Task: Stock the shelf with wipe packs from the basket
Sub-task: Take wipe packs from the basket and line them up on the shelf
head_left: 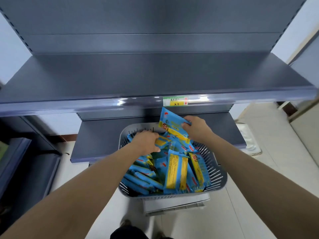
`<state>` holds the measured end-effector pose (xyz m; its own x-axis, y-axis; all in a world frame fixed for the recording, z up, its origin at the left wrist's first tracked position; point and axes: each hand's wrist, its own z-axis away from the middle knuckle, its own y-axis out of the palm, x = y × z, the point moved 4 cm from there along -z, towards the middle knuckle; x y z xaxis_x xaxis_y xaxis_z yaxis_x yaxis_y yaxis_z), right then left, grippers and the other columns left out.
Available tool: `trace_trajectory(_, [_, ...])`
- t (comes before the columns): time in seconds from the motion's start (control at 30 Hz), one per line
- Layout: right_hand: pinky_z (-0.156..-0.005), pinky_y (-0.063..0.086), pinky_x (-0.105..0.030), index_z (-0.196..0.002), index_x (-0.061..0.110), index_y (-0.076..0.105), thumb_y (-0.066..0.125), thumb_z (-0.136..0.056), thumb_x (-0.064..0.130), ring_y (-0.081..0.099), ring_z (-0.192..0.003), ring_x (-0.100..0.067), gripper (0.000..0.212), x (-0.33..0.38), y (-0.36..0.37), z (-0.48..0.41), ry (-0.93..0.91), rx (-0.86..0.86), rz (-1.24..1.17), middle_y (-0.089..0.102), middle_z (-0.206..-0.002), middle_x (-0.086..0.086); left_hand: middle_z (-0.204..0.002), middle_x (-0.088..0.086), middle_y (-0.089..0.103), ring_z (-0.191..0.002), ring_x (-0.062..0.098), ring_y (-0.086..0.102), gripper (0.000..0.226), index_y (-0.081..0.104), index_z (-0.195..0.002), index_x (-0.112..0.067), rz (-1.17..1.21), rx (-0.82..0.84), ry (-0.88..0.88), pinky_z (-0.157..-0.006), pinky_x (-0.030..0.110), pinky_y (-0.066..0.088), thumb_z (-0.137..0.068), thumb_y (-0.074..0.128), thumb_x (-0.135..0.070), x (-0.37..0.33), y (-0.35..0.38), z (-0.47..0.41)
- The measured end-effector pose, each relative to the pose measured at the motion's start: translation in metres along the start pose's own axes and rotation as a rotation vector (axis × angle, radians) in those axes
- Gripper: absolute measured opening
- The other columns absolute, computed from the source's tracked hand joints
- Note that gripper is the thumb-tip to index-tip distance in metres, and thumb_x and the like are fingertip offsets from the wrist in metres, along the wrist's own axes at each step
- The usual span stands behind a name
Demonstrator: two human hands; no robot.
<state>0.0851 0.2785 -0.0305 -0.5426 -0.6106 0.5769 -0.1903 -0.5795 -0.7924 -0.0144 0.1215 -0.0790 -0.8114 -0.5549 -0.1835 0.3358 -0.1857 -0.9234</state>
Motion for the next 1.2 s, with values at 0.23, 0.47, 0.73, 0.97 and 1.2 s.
trace_trajectory(0.23, [-0.055, 0.040, -0.026, -0.100, 0.007, 0.061, 0.049, -0.092, 0.018, 0.053, -0.068, -0.020, 0.018, -0.003, -0.023, 0.008, -0.010, -0.049, 0.007, 0.057, -0.082, -0.007, -0.126, 0.005, 0.055, -0.111, 0.025, 0.053, 0.039, 0.049, -0.128, -0.022, -0.065, 0.124, 0.000, -0.091, 0.035, 0.042, -0.091, 0.046, -0.033, 0.006, -0.001, -0.009])
trace_trajectory(0.47, [-0.051, 0.041, -0.021, -0.114, 0.014, 0.060, 0.048, -0.093, 0.017, 0.056, -0.070, -0.017, 0.024, 0.005, -0.038, 0.015, -0.039, -0.085, -0.006, 0.058, -0.089, -0.005, -0.130, 0.010, 0.053, -0.115, 0.026, 0.051, 0.045, 0.046, -0.131, -0.013, -0.062, 0.119, -0.021, -0.097, 0.037, 0.044, -0.087, 0.053, -0.021, 0.004, 0.002, -0.019])
trace_trajectory(0.73, [-0.062, 0.047, -0.028, -0.122, 0.013, 0.055, 0.045, -0.094, 0.014, 0.058, -0.079, -0.023, 0.030, 0.010, -0.049, 0.027, -0.050, -0.176, -0.030, 0.059, -0.102, -0.010, -0.090, 0.013, 0.059, -0.077, 0.024, 0.048, 0.015, 0.058, -0.090, -0.004, 0.236, -0.114, -0.068, -0.064, 0.027, 0.034, -0.088, 0.047, -0.014, 0.020, -0.044, 0.000])
trace_trajectory(0.97, [-0.062, 0.045, -0.028, -0.116, 0.013, 0.056, 0.046, -0.094, 0.013, 0.057, -0.079, -0.023, 0.024, 0.074, -0.072, 0.016, -0.169, -0.309, -0.137, 0.060, -0.096, -0.007, -0.076, 0.005, 0.053, -0.069, 0.020, 0.049, 0.018, 0.053, -0.082, -0.007, 0.413, -0.161, -0.101, -0.055, 0.028, 0.039, -0.095, 0.045, -0.016, 0.045, -0.107, 0.044])
trace_trajectory(1.2, [-0.068, 0.052, -0.037, -0.115, 0.016, 0.054, 0.045, -0.093, 0.011, 0.059, -0.083, -0.029, 0.025, 0.178, -0.069, -0.016, -0.318, -0.313, -0.188, 0.058, -0.098, -0.006, -0.081, 0.012, 0.054, -0.072, 0.021, 0.060, 0.013, 0.057, -0.091, 0.000, 0.767, -0.362, -0.170, -0.057, 0.022, 0.056, -0.095, 0.046, -0.005, 0.099, -0.173, 0.106])
